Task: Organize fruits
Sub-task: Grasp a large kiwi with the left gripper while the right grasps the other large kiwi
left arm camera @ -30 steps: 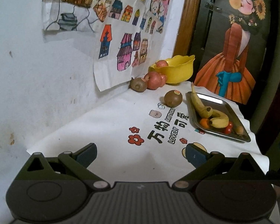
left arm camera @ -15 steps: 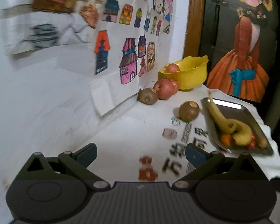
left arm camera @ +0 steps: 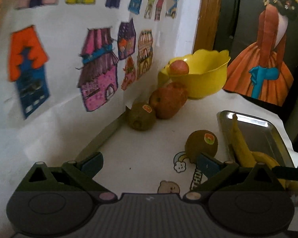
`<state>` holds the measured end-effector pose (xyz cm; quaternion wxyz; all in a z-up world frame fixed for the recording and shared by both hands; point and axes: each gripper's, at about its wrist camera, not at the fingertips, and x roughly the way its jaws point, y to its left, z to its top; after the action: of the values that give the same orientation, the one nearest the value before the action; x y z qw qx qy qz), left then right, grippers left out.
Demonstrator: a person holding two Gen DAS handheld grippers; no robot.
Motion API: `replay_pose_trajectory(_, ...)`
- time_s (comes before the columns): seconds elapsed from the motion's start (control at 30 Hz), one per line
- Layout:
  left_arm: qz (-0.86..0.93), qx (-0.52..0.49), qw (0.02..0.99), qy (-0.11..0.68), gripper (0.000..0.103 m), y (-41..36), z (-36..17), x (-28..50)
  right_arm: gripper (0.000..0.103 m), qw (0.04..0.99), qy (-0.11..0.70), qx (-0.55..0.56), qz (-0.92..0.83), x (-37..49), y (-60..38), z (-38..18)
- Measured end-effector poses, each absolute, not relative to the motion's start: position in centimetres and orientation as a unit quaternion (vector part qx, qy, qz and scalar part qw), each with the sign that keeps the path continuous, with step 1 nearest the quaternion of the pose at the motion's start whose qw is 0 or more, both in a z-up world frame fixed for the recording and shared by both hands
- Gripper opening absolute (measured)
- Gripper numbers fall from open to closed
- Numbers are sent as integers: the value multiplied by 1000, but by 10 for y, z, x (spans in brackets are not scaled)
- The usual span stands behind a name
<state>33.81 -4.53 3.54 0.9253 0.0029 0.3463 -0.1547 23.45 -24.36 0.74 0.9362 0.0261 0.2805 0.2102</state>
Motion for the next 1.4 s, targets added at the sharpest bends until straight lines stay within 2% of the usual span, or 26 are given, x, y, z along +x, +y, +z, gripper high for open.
replay_pose_trajectory(0.2, -132, 6, 911, 391, 103, -58, 36, 383, 102, 932, 321, 9, 168, 275, -245, 22)
replay_pose_trajectory(0.4, -113, 14, 901, 418, 103, -72, 24, 420, 102, 924, 335, -95, 160, 315, -223, 20)
replay_pose_trajectory(0.7, -113, -15, 895, 432, 102, -83, 13, 452, 87, 889, 367, -188, 201, 354, -206, 7)
replay_pose_trajectory(0.93, -101, -29, 891, 442, 101, -92, 7, 466, 85, 872, 392, -214, 201, 376, -192, -8)
replay_pose_trajectory(1.4, -60, -79, 882, 461, 99, -99, -10, 495, 85, 863, 416, -200, 206, 398, -188, -28)
